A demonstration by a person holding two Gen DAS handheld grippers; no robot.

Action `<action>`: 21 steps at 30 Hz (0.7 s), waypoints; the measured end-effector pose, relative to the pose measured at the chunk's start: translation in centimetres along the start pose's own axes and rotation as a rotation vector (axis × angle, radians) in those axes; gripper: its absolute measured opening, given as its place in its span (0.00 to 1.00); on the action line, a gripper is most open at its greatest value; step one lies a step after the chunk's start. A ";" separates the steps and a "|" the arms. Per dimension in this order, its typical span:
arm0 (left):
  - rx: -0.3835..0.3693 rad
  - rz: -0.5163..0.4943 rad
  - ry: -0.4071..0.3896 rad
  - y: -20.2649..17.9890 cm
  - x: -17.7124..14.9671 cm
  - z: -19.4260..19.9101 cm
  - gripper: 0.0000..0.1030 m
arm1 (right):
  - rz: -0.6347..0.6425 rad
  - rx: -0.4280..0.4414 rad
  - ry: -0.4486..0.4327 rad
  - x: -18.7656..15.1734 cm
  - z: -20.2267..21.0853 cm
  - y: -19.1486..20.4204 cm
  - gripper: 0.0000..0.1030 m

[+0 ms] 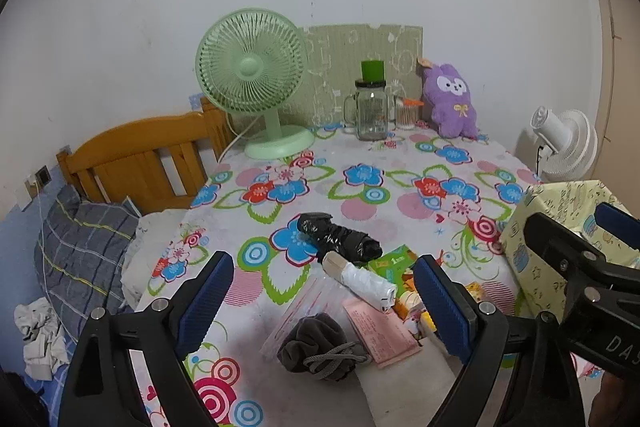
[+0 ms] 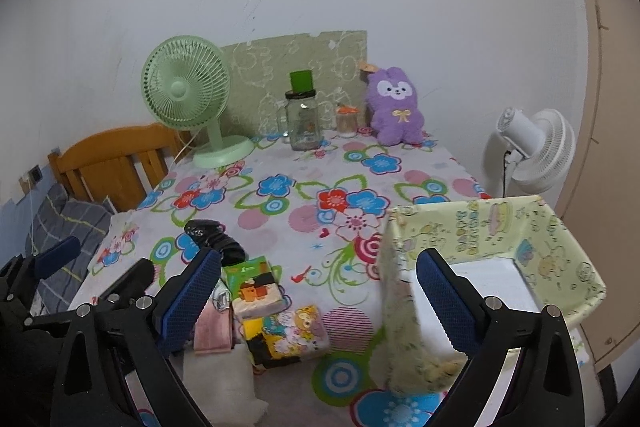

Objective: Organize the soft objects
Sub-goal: 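Move left gripper to the clear plastic bag while right gripper approaches the green box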

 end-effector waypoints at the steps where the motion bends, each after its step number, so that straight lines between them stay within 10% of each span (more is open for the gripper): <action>1: -0.002 0.002 0.010 0.1 -0.3 -0.4 0.90 | 0.003 0.004 0.006 -0.1 -0.4 0.3 0.96; 21: -0.021 0.038 0.173 1.5 -4.6 -6.2 0.89 | 0.052 0.083 0.157 -3.6 -6.9 5.1 0.92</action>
Point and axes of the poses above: each gripper's, at about its wrist camera, not at the fingertips, and z roughly against the way its jaws point, y to its left, x to its top, the point moved 8 cm from there along -z, roughly the way its jaws point, and after that the axes turned 11 degrees about -y, right-handed, at the moved point
